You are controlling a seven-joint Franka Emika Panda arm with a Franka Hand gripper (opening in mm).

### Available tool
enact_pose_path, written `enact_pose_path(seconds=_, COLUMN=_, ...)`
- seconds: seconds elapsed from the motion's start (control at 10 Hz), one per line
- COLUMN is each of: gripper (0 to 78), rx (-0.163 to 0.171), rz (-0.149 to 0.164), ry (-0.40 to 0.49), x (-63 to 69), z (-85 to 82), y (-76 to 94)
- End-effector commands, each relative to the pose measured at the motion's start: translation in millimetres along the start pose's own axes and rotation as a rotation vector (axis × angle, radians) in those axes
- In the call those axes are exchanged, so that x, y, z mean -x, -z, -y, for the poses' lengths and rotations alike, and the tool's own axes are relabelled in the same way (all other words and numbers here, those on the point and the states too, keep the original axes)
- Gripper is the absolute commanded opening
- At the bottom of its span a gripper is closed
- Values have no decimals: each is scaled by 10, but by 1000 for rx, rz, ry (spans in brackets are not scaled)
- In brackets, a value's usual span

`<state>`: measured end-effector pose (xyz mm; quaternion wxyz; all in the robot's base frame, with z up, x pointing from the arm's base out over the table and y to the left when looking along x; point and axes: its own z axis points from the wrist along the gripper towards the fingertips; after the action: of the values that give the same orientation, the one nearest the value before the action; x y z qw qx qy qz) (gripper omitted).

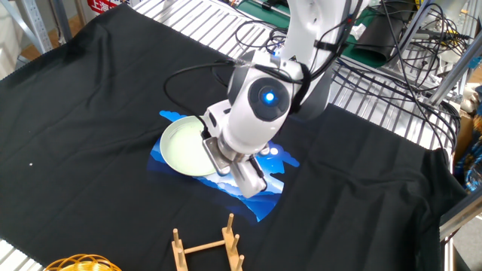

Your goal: Put the dish on the dish rack

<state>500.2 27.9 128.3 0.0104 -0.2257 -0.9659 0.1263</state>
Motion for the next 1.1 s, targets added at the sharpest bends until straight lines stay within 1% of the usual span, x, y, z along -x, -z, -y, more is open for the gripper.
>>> enact_pose_path(seconds=0.1, gripper=0, rx=-1, rz=9, ry=-6, x=76, z=37, y=-110)
enact_pose_path(seconds=0.3, gripper=0, rx=-8, rz=14, ry=-17, x=85, z=22, y=-212)
enact_pose_path(seconds=0.4, gripper=0, rx=-9, rz=16, ry=-20, x=86, z=20, y=-224)
enact_pose_path(seconds=0.7, gripper=0, rx=-16, rz=23, ry=-34, x=91, z=2, y=-333)
enact_pose_path(seconds=1.1, gripper=0, rx=-14, rz=25, ry=-57, x=87, z=1, y=-334)
